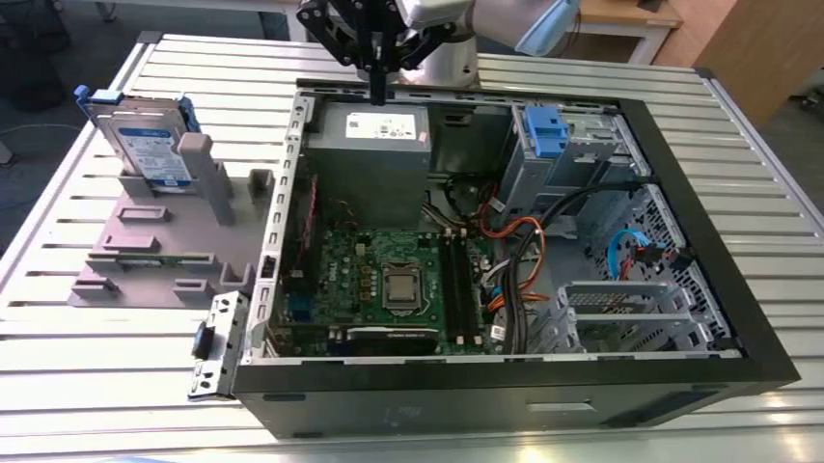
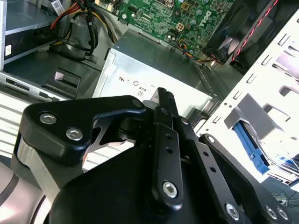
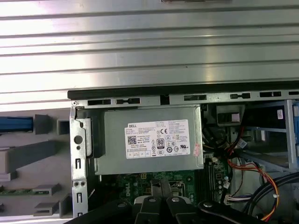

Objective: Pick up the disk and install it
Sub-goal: 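Reach for the disk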

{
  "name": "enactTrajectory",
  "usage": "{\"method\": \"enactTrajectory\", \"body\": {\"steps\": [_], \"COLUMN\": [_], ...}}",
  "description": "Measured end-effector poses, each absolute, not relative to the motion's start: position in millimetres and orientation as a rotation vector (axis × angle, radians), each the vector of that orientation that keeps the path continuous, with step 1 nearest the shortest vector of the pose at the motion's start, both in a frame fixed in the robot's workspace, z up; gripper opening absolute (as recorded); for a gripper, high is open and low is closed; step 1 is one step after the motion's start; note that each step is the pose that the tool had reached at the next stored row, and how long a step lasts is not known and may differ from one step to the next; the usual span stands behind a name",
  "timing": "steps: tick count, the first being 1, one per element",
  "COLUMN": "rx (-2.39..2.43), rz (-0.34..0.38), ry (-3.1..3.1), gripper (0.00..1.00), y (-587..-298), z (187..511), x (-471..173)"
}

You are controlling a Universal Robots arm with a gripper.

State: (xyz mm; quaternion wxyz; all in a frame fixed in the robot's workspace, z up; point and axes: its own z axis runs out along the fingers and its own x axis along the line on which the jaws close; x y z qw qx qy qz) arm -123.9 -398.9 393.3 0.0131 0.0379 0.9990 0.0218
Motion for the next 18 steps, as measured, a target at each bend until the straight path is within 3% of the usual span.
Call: {"method": "enactTrajectory", "body": {"steps": [18], "rx": [0.118], "rz": [0.068], "ry": [3.112], "gripper": [0.11], "y": [-398.9], "z": [393.3], "x": [-131.0]}}
